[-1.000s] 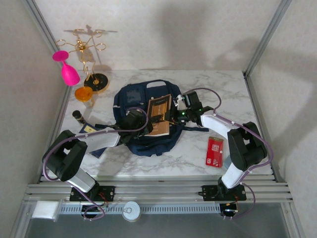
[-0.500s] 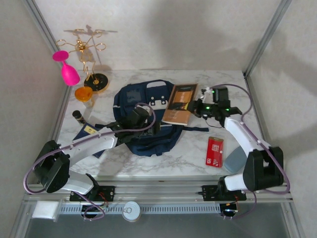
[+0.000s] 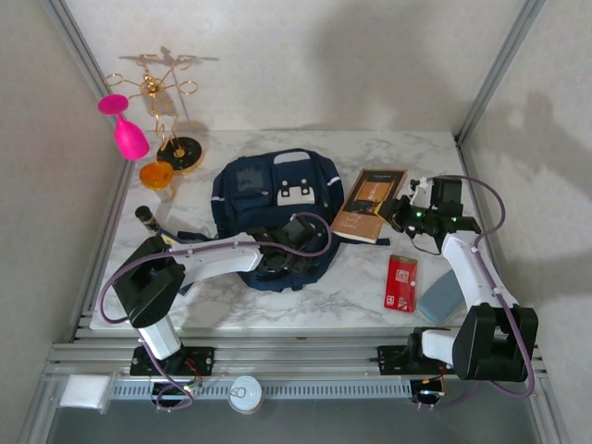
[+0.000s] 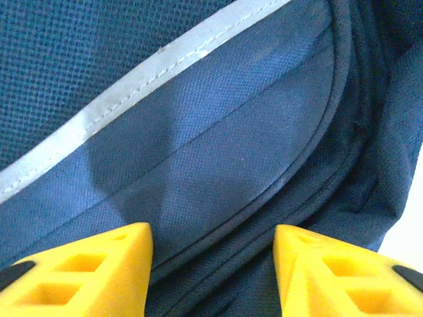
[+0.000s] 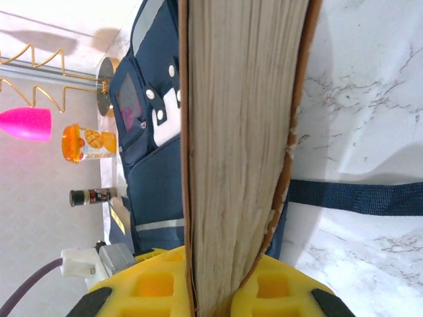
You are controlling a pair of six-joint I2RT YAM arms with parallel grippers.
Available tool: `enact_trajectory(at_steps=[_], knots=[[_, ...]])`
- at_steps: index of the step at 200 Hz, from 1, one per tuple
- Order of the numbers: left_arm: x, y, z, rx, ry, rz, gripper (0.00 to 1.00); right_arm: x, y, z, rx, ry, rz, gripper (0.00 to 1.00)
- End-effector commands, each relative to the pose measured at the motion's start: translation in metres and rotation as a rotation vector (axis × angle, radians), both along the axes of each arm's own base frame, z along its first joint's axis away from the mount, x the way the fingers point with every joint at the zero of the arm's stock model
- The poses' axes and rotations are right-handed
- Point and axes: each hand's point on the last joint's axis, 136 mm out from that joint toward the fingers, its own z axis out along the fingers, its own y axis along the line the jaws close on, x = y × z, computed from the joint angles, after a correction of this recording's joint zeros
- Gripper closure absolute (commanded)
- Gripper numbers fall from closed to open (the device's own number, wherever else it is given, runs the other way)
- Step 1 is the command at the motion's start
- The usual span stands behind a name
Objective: Pack the student bag
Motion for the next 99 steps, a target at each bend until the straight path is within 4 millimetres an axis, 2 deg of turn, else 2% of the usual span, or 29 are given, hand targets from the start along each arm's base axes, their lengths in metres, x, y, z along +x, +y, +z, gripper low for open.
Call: enact_trajectory(at_steps=[1, 21, 39, 71, 87, 99], knots=[[0.006, 0.011, 0.003, 0.080, -0.035, 0.006, 0.54, 0.001, 0.004, 0.016, 0.022, -0.075, 0.043, 0.99], [-0.005, 0.000, 0.012, 0.014, 0.006, -0.026, 0.52, 0.001, 0.004, 0.015, 0.026, -0.074, 0.048, 0.99], [-0.019, -0.007, 0.020, -0.044, 0.006, -0.058, 0.46, 0.001, 0.003, 0.014, 0.022, -0.076, 0.044, 0.99], [-0.024, 0.014, 0.009, 0.025, -0.002, -0.024, 0.40, 0.000, 0.005, 0.010, 0.046, -0.071, 0.045, 0.99], [-0.026, 0.016, 0.002, 0.047, 0.012, -0.028, 0.41, 0.001, 0.006, 0.009, 0.058, -0.067, 0.045, 0.99], [-0.024, 0.015, -0.003, 0.057, 0.013, -0.032, 0.46, 0.001, 0.006, 0.007, 0.059, -0.064, 0.047, 1.00]])
